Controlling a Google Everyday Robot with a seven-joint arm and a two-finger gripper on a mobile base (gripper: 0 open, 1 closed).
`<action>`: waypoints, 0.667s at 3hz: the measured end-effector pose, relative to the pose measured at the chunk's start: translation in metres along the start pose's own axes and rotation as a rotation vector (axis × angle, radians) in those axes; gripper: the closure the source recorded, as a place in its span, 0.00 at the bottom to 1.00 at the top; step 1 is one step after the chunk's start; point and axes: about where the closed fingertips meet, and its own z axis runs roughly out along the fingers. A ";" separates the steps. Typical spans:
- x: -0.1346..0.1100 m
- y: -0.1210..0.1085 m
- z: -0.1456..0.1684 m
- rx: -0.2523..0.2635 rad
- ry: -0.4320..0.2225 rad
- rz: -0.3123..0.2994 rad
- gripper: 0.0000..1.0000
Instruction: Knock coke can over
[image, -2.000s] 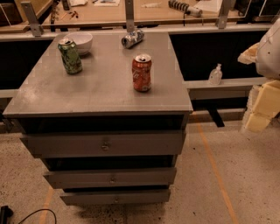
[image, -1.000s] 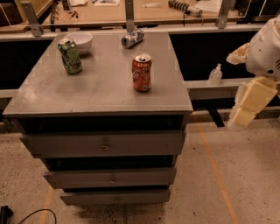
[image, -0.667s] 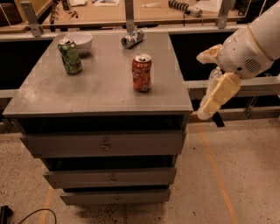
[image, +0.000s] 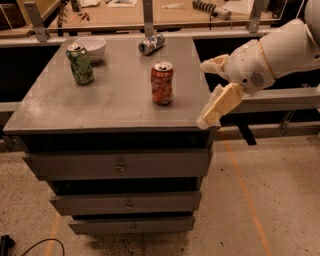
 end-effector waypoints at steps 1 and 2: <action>0.000 0.000 0.000 0.000 0.001 0.000 0.00; -0.002 -0.002 0.004 -0.002 -0.024 0.004 0.00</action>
Offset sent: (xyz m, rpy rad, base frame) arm 0.0062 0.0028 -0.0018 0.0569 -0.0009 -0.0067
